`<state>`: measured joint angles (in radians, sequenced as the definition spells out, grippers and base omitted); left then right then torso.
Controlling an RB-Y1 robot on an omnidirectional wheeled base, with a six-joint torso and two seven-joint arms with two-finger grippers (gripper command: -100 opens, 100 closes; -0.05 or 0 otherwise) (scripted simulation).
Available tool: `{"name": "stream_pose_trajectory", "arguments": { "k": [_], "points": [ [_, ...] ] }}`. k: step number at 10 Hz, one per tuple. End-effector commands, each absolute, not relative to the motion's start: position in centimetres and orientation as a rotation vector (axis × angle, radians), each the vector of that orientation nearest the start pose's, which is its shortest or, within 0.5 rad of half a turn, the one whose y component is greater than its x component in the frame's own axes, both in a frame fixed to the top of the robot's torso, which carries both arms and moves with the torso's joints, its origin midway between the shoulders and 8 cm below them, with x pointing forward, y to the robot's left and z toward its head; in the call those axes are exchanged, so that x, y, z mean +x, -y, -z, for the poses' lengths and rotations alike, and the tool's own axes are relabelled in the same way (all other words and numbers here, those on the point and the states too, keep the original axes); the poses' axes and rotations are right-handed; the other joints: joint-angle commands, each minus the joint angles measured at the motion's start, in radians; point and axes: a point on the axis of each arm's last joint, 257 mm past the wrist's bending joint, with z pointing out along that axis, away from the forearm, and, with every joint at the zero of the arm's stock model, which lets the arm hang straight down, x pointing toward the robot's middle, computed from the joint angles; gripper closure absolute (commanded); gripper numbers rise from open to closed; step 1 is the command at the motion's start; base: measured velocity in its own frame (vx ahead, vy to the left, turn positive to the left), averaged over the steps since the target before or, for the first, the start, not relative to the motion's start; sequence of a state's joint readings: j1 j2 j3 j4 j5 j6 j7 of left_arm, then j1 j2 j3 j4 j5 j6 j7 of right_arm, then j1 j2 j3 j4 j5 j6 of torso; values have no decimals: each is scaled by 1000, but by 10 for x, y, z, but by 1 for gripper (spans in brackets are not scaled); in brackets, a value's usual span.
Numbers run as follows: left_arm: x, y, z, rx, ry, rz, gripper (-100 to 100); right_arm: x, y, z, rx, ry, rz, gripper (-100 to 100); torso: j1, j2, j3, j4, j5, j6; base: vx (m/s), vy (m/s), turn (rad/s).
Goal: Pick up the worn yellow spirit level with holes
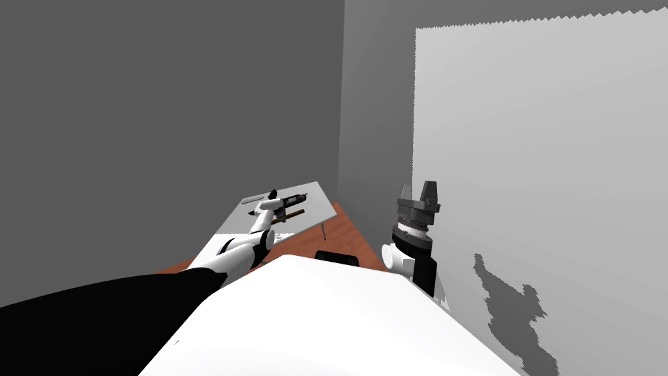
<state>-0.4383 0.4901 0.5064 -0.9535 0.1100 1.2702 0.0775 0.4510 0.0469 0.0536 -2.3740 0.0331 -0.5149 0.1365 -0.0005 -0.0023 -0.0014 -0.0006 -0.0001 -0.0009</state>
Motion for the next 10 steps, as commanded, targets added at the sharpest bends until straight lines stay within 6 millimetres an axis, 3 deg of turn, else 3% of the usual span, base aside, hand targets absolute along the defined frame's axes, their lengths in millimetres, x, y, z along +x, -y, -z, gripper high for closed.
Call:
{"name": "stream_pose_trajectory", "arguments": {
  "k": [1,6,7,8,10],
  "points": [
    [405,-538,397,-2556,-1348,93,-100,323,255,-83,511,-510,-1250,0,0,0,0,0,0,0,45,-9,-60],
    [394,-532,396,-2640,-1361,67,-100,323,255,-83,511,-510,-1250,0,0,0,0,0,0,0,36,-3,-31],
    [393,-532,396,-2643,-1362,65,0,323,255,-83,511,-510,-1250,0,0,1,1,0,0,0,0,0,0],
    [391,-529,406,-2641,-1365,66,-100,323,255,-83,511,-510,-1250,0,0,2,1,0,0,0,17,14,14],
    [389,-523,421,-2639,-1370,67,-100,323,255,-83,511,-510,-1250,0,2,1,1,0,1,0,33,34,16]
  ]
}}
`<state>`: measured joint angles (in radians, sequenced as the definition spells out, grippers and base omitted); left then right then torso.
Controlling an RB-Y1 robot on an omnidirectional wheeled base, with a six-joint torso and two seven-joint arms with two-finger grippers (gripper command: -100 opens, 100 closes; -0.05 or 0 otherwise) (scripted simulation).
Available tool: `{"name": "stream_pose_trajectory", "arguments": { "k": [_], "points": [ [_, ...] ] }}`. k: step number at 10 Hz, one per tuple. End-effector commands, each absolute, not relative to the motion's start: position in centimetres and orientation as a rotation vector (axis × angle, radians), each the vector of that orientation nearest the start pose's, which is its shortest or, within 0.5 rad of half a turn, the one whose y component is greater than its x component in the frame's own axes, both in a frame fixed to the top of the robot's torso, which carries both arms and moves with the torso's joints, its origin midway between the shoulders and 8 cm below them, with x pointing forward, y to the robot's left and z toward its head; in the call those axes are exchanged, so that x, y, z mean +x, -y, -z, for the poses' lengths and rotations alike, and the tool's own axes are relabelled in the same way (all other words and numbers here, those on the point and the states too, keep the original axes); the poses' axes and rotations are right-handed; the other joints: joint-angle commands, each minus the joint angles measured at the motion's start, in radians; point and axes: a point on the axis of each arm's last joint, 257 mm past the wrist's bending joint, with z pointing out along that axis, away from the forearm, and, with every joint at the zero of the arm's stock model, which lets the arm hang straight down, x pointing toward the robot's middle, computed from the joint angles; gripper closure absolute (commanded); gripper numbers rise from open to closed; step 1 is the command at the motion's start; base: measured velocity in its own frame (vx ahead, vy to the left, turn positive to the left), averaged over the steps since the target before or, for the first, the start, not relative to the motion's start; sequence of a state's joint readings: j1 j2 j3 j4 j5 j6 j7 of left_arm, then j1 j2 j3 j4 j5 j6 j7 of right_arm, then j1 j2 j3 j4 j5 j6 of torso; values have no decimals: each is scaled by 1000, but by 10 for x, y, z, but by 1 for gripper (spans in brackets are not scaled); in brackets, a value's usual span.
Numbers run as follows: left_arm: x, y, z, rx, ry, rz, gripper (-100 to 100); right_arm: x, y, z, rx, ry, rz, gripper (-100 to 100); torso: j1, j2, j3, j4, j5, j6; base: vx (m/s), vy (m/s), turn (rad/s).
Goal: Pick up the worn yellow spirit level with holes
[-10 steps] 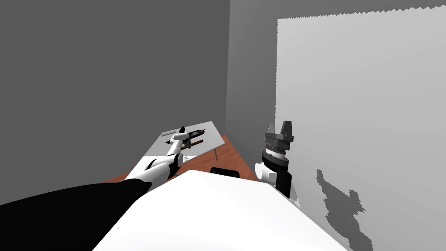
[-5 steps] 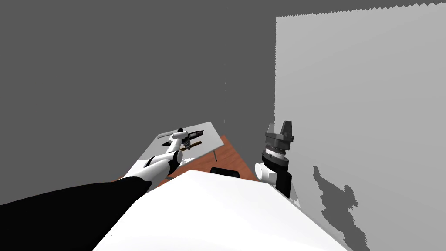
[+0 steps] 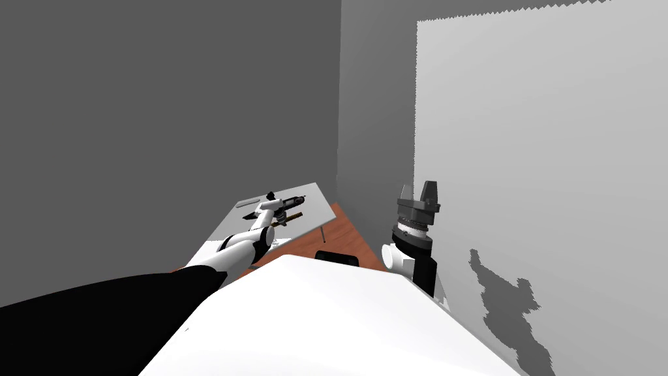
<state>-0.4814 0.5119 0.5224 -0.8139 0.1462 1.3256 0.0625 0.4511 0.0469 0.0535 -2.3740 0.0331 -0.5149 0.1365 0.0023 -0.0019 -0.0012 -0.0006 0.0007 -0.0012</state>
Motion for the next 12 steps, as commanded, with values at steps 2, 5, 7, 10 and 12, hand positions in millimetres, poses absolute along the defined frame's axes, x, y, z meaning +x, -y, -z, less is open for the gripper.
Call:
{"name": "stream_pose_trajectory", "arguments": {
  "k": [2,5,7,10,12],
  "points": [
    [390,-526,418,-2639,-1369,67,100,323,255,-83,511,-510,-1250,0,-1,1,0,0,0,0,8,9,0],
    [389,-525,418,-2643,-1369,64,100,323,255,-83,511,-510,-1250,0,-2,2,1,1,-1,1,0,0,0],
    [388,-525,418,-2644,-1369,63,0,323,255,-83,511,-510,-1250,0,-2,2,1,1,-1,1,0,0,0],
    [393,-532,396,-2643,-1362,65,100,323,255,-83,511,-510,-1250,0,-4,4,3,2,-2,1,-24,-26,-17],
    [391,-531,400,-2643,-1364,65,0,323,255,-83,511,-510,-1250,0,-4,4,3,2,-2,1,-6,-7,0]
  ]
}}
